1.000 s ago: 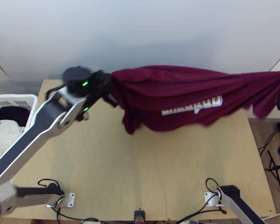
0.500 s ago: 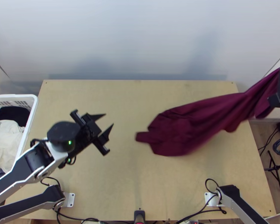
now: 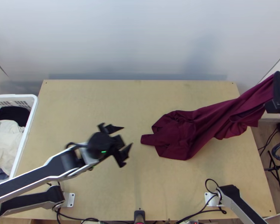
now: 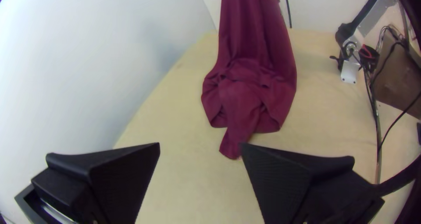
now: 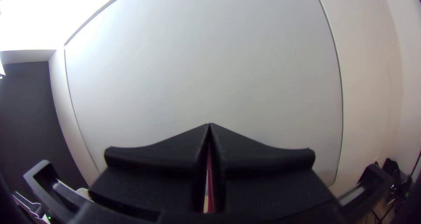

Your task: Fold the t-shirt

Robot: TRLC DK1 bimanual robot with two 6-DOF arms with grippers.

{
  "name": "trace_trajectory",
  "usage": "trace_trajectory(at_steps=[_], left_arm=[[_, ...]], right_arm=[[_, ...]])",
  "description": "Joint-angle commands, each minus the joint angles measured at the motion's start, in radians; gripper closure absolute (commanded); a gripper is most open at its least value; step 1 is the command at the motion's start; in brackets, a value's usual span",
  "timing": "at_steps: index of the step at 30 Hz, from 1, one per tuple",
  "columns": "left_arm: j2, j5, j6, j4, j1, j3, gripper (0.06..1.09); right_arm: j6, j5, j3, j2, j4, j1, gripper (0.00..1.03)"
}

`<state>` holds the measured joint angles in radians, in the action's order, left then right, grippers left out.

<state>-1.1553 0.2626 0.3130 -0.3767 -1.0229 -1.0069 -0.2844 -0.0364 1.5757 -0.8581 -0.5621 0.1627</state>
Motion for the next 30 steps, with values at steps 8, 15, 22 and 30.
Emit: trace_trajectory(at_steps=[8, 15, 22, 30], left_arm=[[-0.546, -0.014, -0.078, 0.108, -0.086, -0.303, 0.11], [-0.742, -0.105, -0.141, 0.05, -0.12, -0.524, 0.11], [-0.889, -0.128, -0.135, 0.048, -0.135, -0.641, 0.11], [-1.037, -0.128, -0.143, 0.055, -0.141, -0.799, 0.11]], right_arm=[[0.017, 0.0, -0.031, 0.08, -0.064, 0.0, 1.0], [0.019, 0.001, -0.04, 0.1, -0.079, -0.006, 1.0], [0.019, 0.001, -0.04, 0.108, -0.081, -0.014, 1.0], [0.019, 0.001, -0.04, 0.111, -0.091, -0.02, 1.0]])
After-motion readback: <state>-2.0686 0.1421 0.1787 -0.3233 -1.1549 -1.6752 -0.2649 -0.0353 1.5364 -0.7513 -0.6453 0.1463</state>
